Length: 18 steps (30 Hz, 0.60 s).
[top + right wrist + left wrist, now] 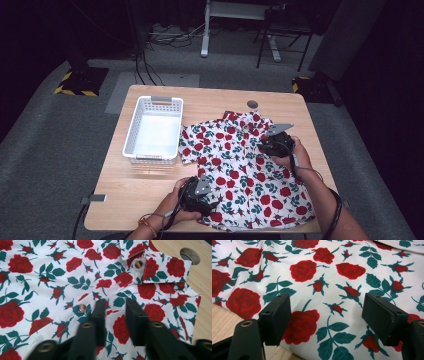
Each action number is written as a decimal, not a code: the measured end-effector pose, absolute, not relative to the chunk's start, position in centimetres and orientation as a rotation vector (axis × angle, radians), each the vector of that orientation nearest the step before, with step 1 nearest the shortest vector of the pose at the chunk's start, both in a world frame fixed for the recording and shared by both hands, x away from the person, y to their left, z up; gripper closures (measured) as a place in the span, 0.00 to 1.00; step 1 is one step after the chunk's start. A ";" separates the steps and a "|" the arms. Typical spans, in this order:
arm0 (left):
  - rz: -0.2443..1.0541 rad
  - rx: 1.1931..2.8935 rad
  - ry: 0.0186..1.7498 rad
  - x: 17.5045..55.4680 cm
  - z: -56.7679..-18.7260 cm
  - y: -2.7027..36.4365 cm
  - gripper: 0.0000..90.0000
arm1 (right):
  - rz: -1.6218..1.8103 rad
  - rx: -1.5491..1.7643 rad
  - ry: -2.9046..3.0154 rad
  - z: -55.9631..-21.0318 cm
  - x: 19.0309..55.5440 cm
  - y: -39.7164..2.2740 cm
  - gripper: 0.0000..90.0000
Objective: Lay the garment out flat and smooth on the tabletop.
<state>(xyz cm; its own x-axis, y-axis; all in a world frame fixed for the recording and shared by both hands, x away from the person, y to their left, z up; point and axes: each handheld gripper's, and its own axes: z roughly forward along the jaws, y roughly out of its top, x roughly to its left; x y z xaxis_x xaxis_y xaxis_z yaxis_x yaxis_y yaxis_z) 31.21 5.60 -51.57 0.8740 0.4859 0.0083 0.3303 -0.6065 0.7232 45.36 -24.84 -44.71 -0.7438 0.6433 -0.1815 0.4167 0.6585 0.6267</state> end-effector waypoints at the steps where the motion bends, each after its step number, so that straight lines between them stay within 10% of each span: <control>1: 0.262 2.274 0.585 31.2 -51.6 5.6 0.26 | 0.804 0.834 2.481 -44.8 45.3 -25.0 0.71; 18: 0.239 2.285 0.552 32.0 -51.5 4.3 0.25 | 0.821 1.128 2.457 -49.1 47.5 -29.7 0.61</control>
